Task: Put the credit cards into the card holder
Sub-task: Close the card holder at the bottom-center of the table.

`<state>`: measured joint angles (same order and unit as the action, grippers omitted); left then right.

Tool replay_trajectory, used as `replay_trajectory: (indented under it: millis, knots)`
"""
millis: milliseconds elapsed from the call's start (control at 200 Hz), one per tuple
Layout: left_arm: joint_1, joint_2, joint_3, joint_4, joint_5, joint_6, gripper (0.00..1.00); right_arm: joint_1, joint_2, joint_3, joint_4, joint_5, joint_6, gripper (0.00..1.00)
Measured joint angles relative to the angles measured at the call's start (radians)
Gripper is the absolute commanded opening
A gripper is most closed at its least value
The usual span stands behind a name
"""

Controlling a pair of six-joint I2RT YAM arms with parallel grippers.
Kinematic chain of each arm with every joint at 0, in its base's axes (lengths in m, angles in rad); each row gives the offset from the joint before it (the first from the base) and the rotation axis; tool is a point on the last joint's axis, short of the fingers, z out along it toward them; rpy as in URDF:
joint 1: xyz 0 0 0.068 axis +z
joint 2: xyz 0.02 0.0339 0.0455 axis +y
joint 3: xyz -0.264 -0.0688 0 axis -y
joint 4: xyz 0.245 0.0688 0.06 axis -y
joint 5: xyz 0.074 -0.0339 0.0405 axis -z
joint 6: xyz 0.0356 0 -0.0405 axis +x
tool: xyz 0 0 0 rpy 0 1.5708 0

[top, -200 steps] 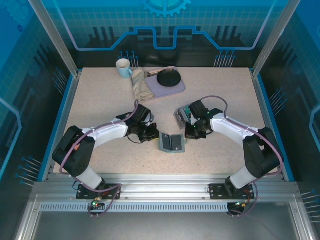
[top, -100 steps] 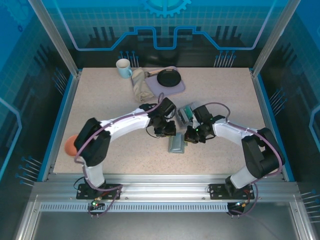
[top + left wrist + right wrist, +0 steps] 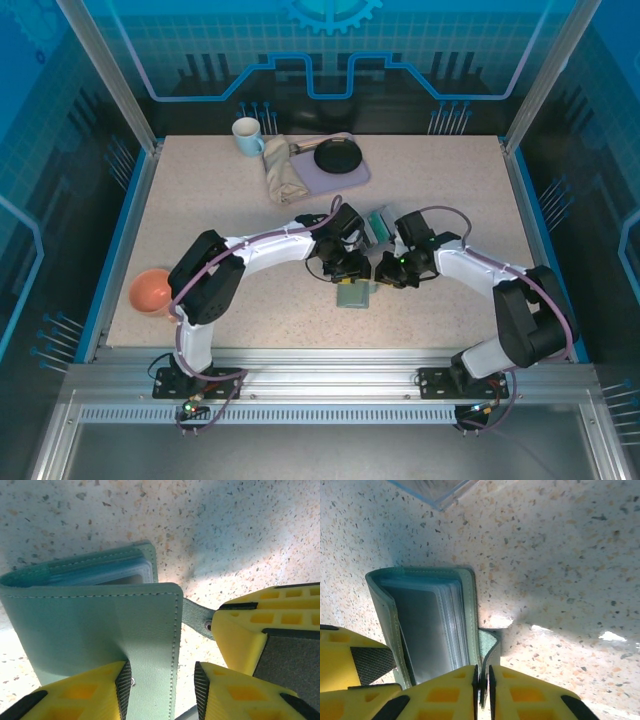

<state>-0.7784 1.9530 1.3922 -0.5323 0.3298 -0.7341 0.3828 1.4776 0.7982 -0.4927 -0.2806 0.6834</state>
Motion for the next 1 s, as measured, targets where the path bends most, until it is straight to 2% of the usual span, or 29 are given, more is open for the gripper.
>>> replay_trajectory:
  millis: [285, 535, 725, 880, 1000]
  knots:
    - [0.0, 0.004, -0.002, 0.008, 0.0, 0.0, 0.4, -0.004, -0.034, 0.0, -0.039, -0.001, -0.011, 0.2]
    - [0.0, 0.004, -0.002, 0.008, 0.0, 0.0, 0.4, -0.013, -0.05, 0.0, -0.046, 0.0, -0.015, 0.18]
    - [0.0, 0.004, -0.002, 0.008, 0.0, 0.0, 0.4, -0.013, -0.043, 0.0, -0.048, -0.005, -0.014, 0.26]
    - [0.0, 0.004, -0.014, 0.021, -0.001, -0.007, 0.31, -0.013, -0.055, 0.0, -0.048, -0.006, -0.014, 0.3]
    - [0.0, 0.003, -0.038, 0.042, -0.002, -0.019, 0.32, -0.013, -0.062, 0.001, -0.04, -0.021, -0.012, 0.32]
